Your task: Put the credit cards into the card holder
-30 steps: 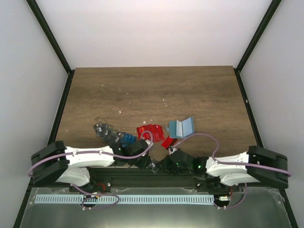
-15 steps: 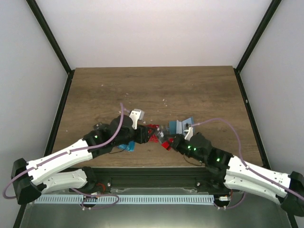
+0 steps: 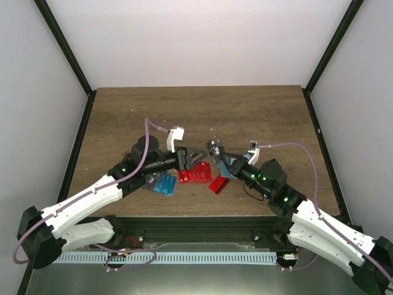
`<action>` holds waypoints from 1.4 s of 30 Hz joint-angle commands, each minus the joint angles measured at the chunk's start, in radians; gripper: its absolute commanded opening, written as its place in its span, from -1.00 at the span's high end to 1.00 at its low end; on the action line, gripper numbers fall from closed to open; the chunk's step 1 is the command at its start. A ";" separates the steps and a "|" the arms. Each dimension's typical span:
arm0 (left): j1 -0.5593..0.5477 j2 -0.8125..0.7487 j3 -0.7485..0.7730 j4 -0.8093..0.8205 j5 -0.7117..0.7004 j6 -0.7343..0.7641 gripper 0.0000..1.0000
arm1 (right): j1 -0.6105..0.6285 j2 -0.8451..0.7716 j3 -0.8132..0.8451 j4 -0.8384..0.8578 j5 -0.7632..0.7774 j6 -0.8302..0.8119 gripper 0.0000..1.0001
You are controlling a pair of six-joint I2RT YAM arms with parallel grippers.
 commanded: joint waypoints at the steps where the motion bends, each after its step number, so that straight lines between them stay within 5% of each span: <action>1: 0.026 0.027 -0.018 0.175 0.154 -0.063 -0.30 | -0.013 -0.024 0.035 0.121 -0.032 -0.027 0.99; 12: 0.031 0.103 -0.039 0.391 0.251 -0.171 -0.07 | -0.014 -0.043 0.010 0.279 -0.096 -0.021 0.99; 33: 0.031 0.143 -0.045 0.467 0.243 -0.205 0.92 | -0.015 -0.038 -0.018 0.304 -0.121 0.006 0.98; 36: 0.031 0.133 -0.050 0.438 0.229 -0.191 0.92 | -0.014 -0.065 0.010 0.184 -0.083 -0.020 0.57; 42: 0.032 0.079 -0.079 0.250 0.141 -0.080 0.92 | -0.014 -0.105 0.166 -0.477 0.175 -0.111 -0.14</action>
